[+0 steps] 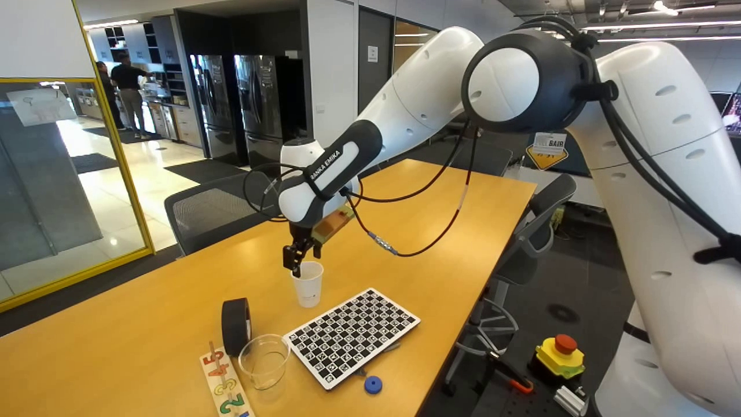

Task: Put the yellow discs in the white cup and the blue disc in the clear cup

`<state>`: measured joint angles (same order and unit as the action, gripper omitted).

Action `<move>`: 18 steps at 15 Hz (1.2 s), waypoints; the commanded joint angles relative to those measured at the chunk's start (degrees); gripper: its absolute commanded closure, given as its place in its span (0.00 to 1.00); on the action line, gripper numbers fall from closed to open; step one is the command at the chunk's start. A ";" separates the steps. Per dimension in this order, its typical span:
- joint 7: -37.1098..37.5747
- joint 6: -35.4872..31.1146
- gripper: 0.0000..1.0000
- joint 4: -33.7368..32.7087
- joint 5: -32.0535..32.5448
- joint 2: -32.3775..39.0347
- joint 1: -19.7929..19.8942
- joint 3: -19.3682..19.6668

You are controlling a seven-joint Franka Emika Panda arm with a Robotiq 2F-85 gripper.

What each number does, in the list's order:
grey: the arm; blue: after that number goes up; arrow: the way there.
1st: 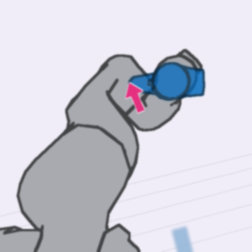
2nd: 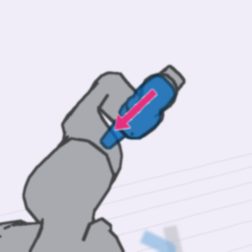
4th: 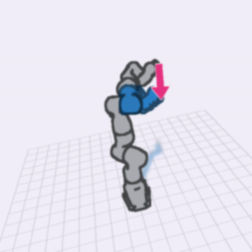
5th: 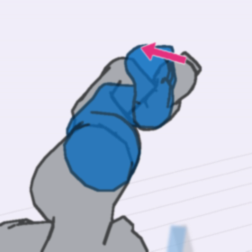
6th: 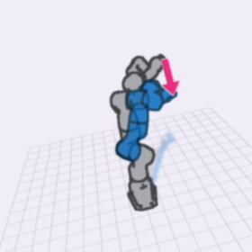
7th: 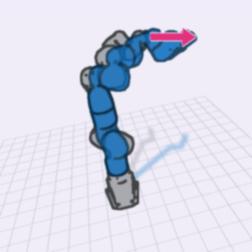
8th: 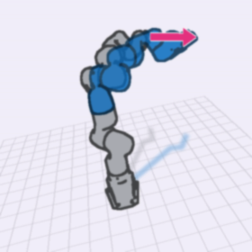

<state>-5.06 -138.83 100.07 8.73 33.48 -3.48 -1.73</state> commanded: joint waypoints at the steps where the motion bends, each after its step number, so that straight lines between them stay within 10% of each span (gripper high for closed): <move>1: 4.46 -2.71 0.00 11.28 1.61 -8.45 -2.23 1.27; 11: 21.78 -12.64 0.00 40.08 2.62 -21.89 -6.28 0.53; 18: 28.17 -21.39 0.00 47.52 1.60 -20.14 -8.67 0.60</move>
<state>20.21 -156.50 144.53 10.93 14.37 -10.78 -1.56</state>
